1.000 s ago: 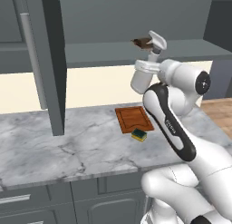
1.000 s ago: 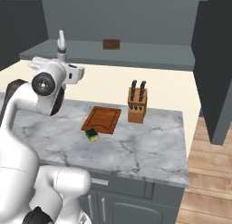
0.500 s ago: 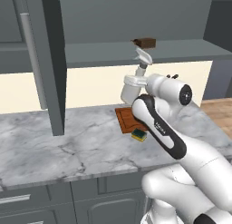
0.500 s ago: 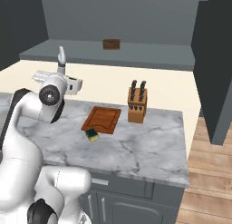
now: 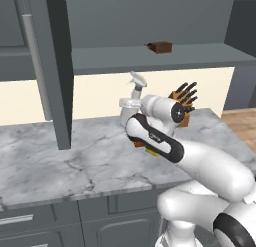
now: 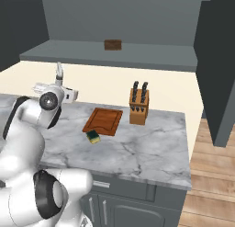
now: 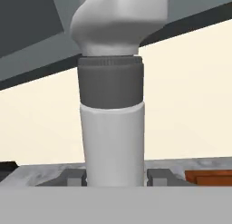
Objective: Pick the sponge and spray from the cabinet and place them on the counter.
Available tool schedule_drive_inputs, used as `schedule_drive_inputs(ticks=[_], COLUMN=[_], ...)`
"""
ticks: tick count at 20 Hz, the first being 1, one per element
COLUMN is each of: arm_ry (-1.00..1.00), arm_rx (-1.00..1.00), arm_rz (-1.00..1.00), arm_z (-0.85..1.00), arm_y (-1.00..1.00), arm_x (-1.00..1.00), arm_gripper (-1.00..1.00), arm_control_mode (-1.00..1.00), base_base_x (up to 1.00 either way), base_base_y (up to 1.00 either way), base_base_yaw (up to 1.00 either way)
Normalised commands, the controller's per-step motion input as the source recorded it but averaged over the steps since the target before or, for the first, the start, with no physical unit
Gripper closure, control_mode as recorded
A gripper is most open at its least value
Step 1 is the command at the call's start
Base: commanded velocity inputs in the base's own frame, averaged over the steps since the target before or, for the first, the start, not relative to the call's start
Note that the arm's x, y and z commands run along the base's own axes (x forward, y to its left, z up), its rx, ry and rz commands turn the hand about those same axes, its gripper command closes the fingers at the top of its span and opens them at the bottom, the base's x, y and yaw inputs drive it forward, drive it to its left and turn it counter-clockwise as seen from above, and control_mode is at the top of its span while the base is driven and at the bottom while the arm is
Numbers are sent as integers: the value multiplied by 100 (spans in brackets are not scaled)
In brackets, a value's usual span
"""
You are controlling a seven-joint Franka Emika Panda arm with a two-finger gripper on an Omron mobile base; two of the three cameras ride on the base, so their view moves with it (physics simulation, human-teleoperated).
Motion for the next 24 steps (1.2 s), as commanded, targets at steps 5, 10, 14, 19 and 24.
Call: schedule_drive_inputs(ticks=[5,10,14,19,24], arm_ry=[10,6,-1,-6,0], arm_rx=[-4,-10,-16,-16,-1], arm_rz=[3,1,0,0,0], arm_z=[-66,-66,-51,-32,0], arm_y=[43,41,37,26,1], arm_x=[53,38,12,1,0], arm_gripper=[100,100,100,100,100], arm_control_mode=[-100,-100,-100,-100,-100], base_base_x=[0,0,0,0,0], base_base_y=[0,0,0,0,0], base_base_yaw=[0,0,0,0,0])
